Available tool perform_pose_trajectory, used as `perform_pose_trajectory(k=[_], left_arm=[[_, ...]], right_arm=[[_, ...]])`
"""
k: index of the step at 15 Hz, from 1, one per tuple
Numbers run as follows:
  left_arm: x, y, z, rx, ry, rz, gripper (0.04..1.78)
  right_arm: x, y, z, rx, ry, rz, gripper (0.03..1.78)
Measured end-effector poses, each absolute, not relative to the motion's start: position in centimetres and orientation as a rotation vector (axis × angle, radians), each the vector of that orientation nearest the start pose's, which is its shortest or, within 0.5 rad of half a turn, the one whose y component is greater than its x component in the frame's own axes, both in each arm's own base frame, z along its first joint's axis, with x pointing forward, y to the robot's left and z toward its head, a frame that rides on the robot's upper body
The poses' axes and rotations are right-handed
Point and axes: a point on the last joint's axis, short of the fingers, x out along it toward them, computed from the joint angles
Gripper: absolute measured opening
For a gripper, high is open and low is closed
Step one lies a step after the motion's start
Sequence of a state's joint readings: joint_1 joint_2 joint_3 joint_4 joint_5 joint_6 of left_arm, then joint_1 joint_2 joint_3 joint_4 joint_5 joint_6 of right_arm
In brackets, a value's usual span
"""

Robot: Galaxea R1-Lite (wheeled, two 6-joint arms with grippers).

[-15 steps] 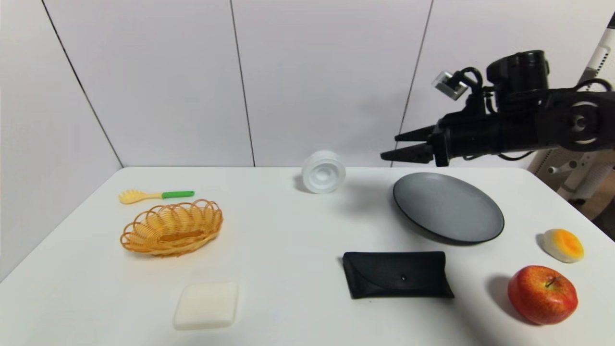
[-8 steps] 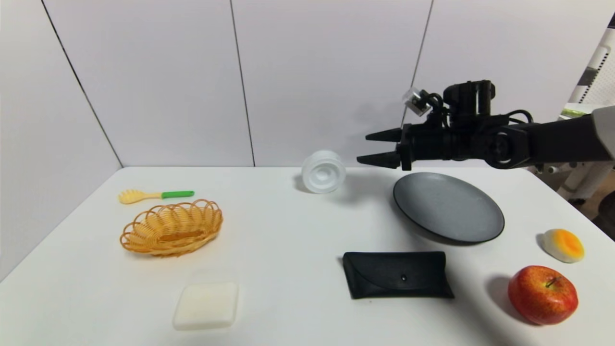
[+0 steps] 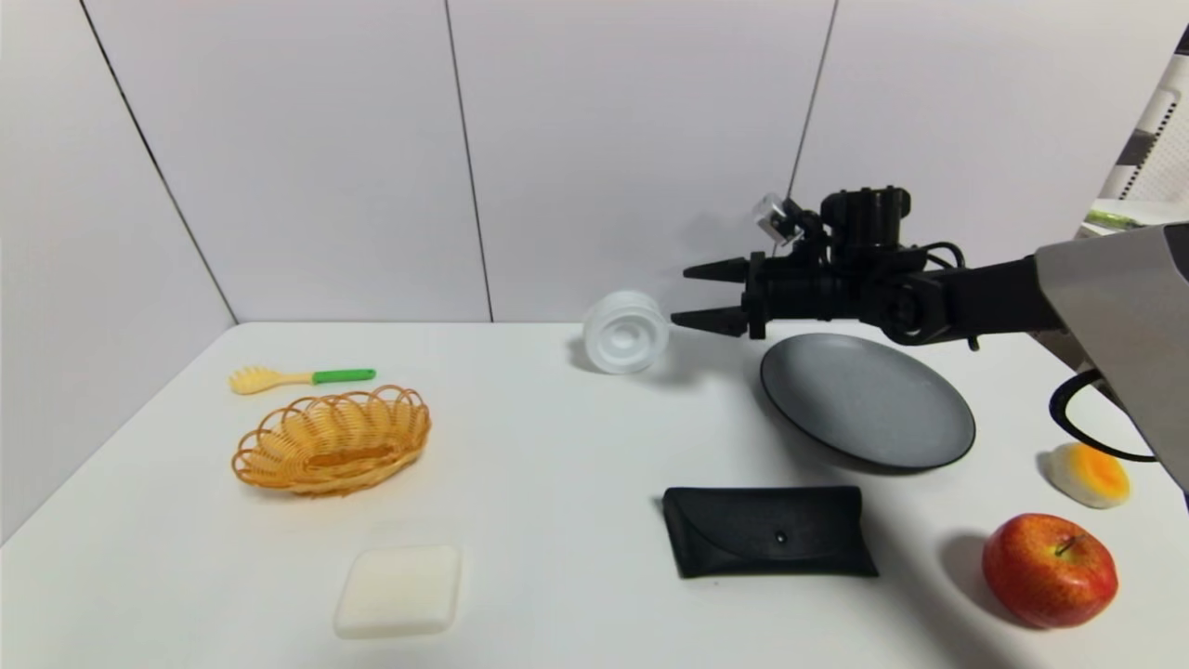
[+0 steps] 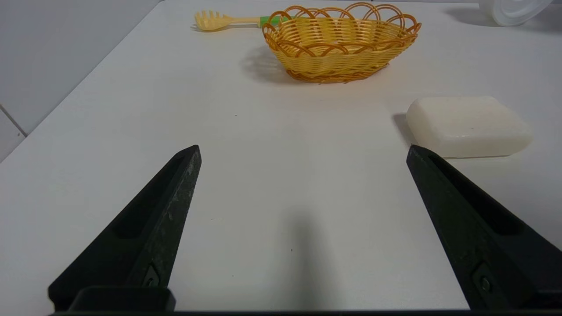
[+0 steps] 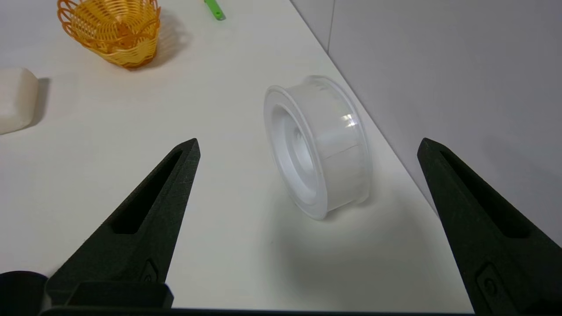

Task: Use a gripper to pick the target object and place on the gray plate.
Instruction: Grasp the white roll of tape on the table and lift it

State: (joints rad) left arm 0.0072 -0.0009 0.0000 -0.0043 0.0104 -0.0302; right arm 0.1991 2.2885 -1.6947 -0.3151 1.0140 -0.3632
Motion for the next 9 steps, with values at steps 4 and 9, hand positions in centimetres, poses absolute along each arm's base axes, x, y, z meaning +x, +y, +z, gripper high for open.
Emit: perform_pose_trajectory(k=[4, 9], left_arm=[[-2.3, 0.0, 7.6, -0.030, -0.005, 0.018, 1.69], [-2.3, 0.0, 7.6, -0.030, -0.005, 0.018, 1.69]], right_arm=[[46.8, 12.3, 14.8, -0.192, 0.066, 1.256, 1.71], [48.2, 13.0, 13.7, -0.197, 0.054, 1.262, 1.71]])
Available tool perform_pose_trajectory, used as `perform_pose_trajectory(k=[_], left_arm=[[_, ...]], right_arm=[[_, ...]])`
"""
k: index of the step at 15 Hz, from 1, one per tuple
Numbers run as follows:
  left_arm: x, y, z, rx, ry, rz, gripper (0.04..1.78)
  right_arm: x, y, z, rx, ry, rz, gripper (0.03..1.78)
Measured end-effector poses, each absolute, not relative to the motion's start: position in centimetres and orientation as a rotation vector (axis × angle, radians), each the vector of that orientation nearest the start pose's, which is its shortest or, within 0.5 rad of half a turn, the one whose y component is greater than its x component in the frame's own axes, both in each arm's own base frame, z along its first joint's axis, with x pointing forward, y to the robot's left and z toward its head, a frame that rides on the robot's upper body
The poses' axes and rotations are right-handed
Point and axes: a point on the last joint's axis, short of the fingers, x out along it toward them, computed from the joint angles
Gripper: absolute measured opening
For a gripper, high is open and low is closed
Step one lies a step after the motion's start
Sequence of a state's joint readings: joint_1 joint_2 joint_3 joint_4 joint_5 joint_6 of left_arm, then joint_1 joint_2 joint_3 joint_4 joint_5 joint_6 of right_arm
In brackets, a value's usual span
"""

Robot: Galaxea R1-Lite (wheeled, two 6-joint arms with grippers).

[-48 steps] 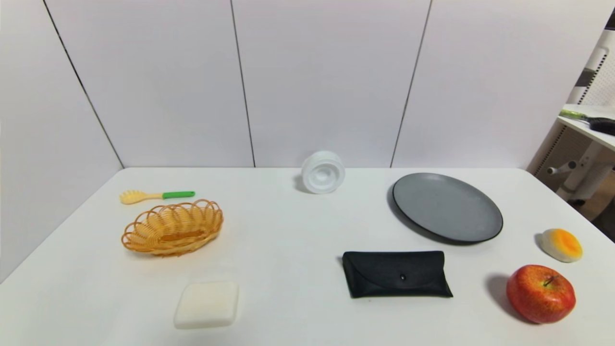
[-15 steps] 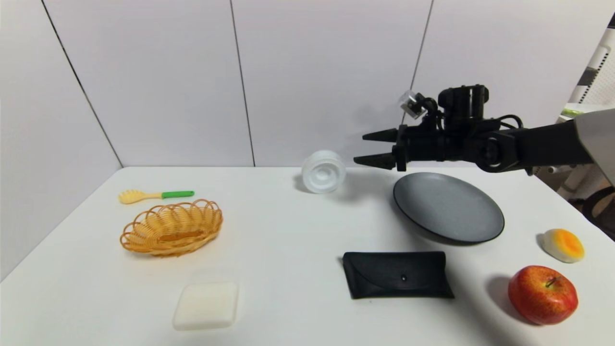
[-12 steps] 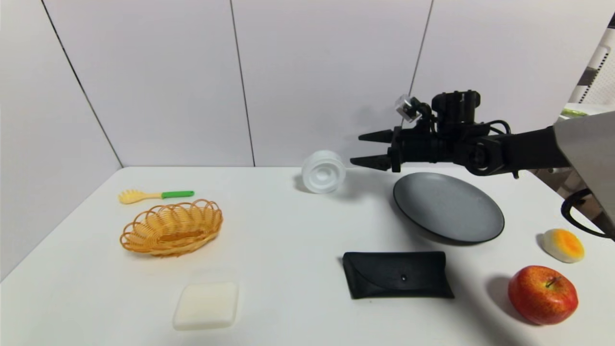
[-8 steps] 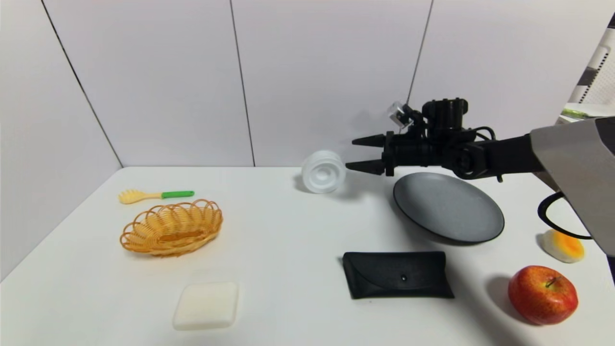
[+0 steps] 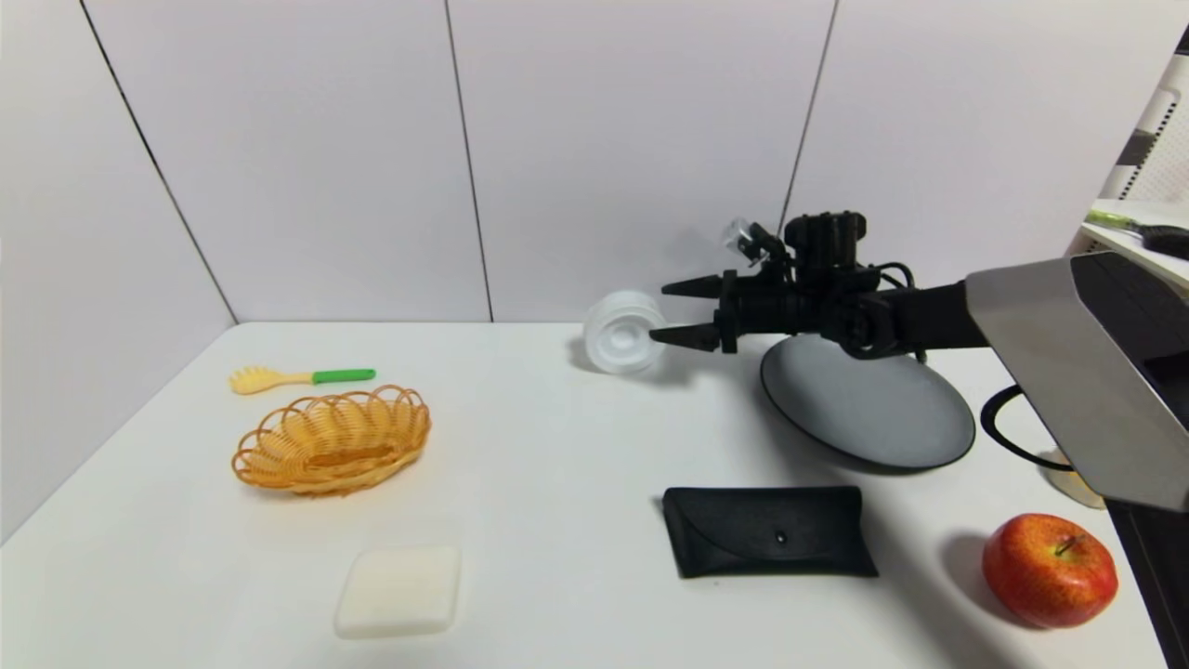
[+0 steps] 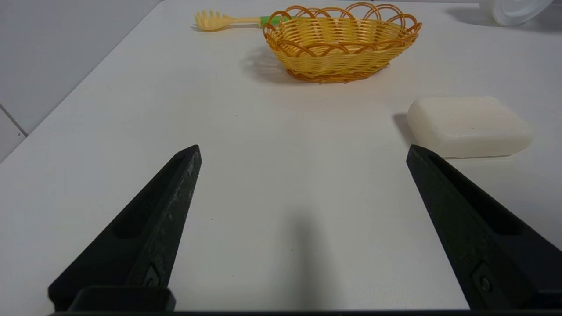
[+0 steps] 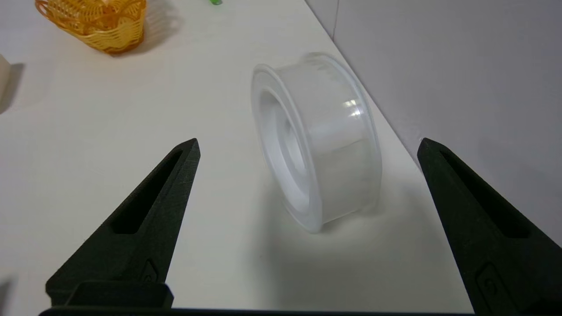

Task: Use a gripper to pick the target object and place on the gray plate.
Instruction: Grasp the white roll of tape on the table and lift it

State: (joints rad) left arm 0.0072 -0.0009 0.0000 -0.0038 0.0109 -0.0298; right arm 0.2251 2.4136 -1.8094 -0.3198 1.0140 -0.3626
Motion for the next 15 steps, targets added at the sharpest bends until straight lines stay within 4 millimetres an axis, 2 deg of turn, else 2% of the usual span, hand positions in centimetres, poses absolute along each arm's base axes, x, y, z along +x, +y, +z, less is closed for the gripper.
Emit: perform_pose_trajectory(k=[6, 15], left_arm=[[-2.3, 0.0, 7.6, -0.030, -0.005, 0.018, 1.69], [-2.3, 0.0, 7.6, -0.030, -0.005, 0.018, 1.69]], right_arm=[[49.5, 13.7, 12.1, -0.194, 0.057, 1.264, 1.71], [49.7, 16.7, 10.1, -0.196, 0.064, 1.306, 1.71]])
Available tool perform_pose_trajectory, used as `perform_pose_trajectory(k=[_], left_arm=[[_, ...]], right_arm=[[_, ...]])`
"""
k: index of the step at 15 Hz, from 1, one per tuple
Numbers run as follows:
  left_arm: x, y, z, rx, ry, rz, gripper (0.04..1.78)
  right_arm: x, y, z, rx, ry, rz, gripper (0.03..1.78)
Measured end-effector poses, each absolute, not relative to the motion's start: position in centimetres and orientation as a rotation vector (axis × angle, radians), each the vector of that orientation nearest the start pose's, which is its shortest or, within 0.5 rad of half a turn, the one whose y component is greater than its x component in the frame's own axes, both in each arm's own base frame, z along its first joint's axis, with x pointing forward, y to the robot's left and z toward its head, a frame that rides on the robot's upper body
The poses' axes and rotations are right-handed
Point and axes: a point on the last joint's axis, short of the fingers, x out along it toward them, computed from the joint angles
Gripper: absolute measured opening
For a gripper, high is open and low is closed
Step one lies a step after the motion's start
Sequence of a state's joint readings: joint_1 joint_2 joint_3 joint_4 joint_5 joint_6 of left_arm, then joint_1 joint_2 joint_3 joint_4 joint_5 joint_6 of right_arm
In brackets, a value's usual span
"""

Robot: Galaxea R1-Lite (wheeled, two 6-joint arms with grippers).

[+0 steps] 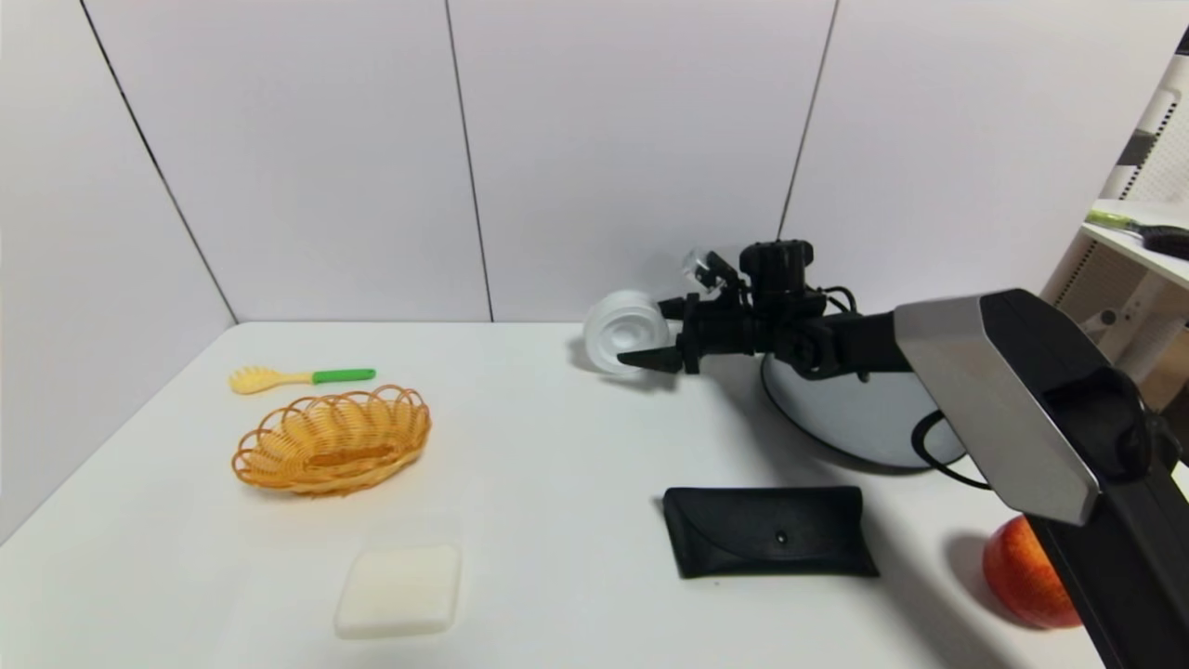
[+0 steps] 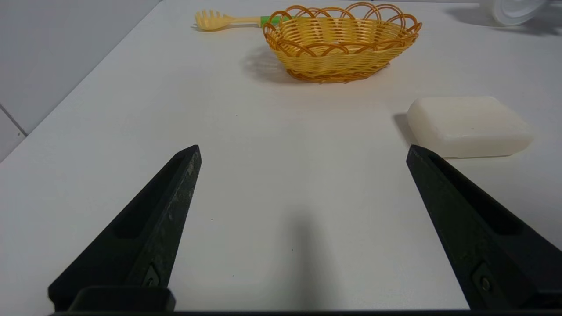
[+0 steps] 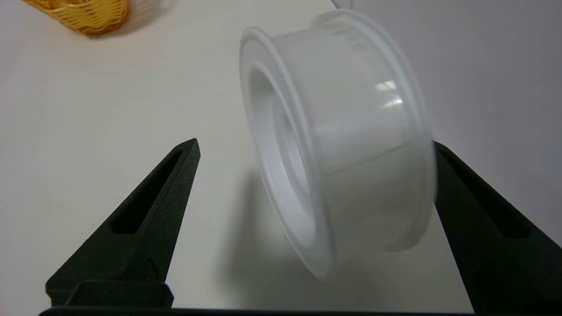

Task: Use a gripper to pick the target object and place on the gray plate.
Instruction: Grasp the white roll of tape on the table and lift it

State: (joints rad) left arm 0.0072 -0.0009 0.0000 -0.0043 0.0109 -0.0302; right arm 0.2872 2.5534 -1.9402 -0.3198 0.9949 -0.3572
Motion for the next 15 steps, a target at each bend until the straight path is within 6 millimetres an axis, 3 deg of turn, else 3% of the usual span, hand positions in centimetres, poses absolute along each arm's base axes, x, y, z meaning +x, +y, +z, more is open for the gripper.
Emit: perform_pose_trajectory(k=[12, 15], left_arm=[[-2.3, 0.0, 7.6, -0.030, -0.005, 0.018, 1.69], [-2.3, 0.0, 7.6, -0.030, -0.005, 0.018, 1.69]], right_arm=[[49.7, 18.0, 9.1, -0.201, 0.050, 1.330, 1.71], [49.7, 18.1, 9.1, -0.200, 0.053, 1.330, 1.22]])
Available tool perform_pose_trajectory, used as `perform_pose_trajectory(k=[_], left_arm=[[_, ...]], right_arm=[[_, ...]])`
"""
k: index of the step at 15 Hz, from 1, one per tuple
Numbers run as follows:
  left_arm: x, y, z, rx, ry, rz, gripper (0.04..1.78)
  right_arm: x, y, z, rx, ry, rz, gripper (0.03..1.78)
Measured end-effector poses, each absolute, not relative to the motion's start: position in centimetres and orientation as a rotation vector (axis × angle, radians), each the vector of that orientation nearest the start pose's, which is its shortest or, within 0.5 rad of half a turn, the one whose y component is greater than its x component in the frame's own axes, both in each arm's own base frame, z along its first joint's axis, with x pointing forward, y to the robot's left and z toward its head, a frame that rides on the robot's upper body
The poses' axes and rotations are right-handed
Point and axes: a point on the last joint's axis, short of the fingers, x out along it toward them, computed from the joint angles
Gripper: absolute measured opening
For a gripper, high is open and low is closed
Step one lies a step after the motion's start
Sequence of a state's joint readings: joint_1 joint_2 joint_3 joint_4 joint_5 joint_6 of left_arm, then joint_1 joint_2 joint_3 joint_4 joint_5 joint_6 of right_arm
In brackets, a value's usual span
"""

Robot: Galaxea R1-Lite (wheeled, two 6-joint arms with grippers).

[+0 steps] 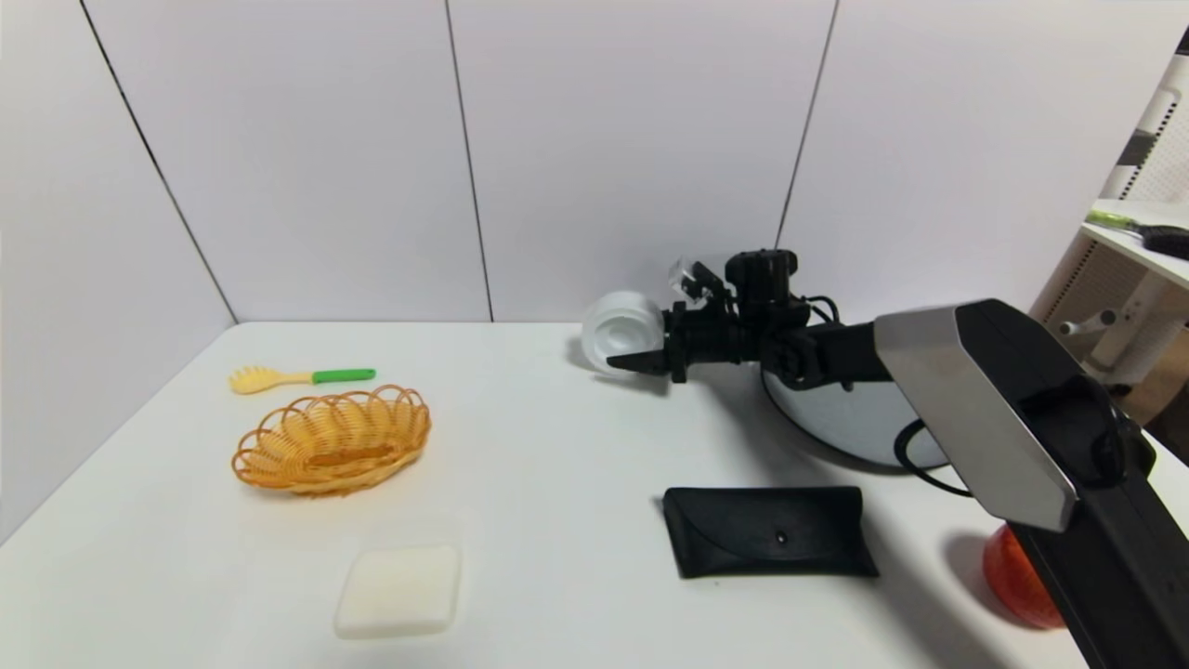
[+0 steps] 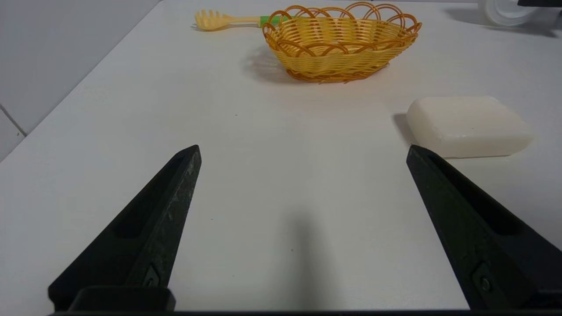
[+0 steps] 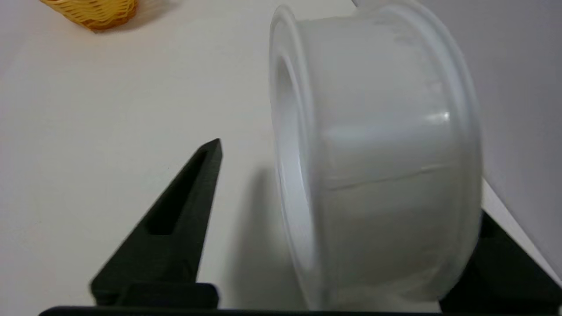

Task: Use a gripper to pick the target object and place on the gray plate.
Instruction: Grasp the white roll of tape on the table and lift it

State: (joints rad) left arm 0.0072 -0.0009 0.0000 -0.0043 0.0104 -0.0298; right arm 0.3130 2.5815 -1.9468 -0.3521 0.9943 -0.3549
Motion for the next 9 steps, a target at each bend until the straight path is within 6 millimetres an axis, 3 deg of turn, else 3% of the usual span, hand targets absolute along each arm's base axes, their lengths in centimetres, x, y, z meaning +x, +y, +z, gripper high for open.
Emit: perform_pose_trajectory(k=[4, 5, 9], left_arm=[[-2.29, 0.01, 7.59, -0.030, -0.005, 0.018, 1.69], [-2.29, 0.01, 7.59, -0.030, -0.005, 0.018, 1.69], [-2.29, 0.01, 7.59, -0.030, -0.005, 0.018, 1.69]], right_arm=[[49.69, 18.04, 9.11, -0.201, 0.049, 1.329, 0.77], [49.68, 18.04, 9.11, -0.200, 0.050, 1.330, 0.59], [49.71, 17.96, 9.13, -0.201, 0.050, 1.328, 0.60]])
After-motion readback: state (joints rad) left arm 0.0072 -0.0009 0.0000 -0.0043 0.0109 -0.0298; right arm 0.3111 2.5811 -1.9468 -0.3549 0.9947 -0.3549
